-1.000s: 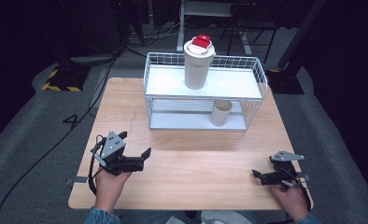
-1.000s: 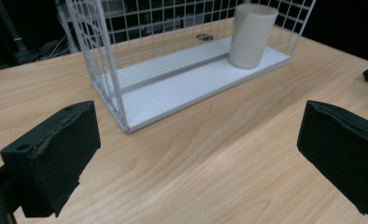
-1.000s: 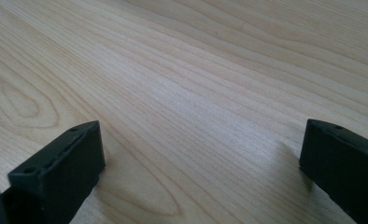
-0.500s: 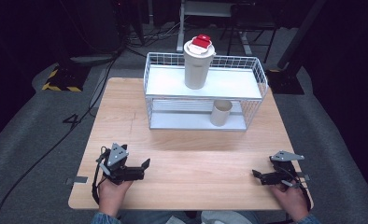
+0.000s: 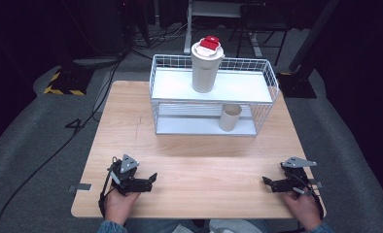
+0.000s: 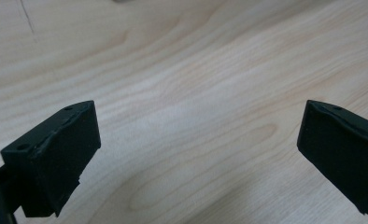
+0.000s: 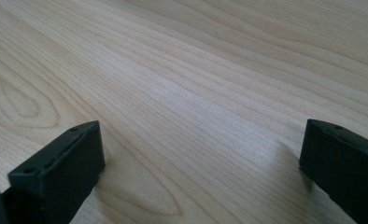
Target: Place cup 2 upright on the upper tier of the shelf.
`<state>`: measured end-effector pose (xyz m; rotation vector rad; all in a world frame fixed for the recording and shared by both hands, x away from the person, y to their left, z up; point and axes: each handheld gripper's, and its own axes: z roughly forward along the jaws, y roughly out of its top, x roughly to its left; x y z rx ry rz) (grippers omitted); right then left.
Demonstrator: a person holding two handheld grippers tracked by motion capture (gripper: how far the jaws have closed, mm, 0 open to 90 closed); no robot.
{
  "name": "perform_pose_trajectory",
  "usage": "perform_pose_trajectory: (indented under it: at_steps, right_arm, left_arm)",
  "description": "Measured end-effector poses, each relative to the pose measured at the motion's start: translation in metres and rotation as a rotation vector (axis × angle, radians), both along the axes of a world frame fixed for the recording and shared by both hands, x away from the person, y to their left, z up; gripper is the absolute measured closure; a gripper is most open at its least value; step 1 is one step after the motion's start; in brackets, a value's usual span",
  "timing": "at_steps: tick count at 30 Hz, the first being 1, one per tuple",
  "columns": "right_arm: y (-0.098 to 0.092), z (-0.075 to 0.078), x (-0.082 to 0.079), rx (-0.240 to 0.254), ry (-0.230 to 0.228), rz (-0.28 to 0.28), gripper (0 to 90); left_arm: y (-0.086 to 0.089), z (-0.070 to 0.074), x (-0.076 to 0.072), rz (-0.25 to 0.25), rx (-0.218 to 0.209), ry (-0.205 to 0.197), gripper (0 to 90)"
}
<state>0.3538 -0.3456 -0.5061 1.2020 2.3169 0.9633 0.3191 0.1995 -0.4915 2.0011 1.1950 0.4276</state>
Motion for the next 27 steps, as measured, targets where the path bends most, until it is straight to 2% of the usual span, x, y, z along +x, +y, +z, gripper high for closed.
perform_pose_trajectory:
  at_steps: [6,10,12,24,27]
  right_arm:
    - [0.000,0.000,0.000,0.000,0.000,0.000,0.0]
    - [0.000,0.000,0.000,0.000,0.001,0.000,0.1]
    - [0.000,0.000,0.000,0.000,0.000,-0.001,0.1]
    - [-0.001,0.000,0.001,-0.001,-0.001,-0.040,0.1]
    - [-0.001,0.000,0.001,-0.002,0.001,-0.039,0.1]
  left_arm:
    - [-0.001,-0.011,0.005,0.016,0.043,0.103,0.1]
    - [-0.002,-0.012,0.006,0.024,0.075,0.098,0.1]
    - [-0.002,-0.015,0.006,0.028,0.113,0.068,0.0]
    - [0.002,-0.014,0.010,0.047,0.112,0.075,0.0]
    - [0.003,-0.014,0.011,0.074,0.110,0.075,0.2]
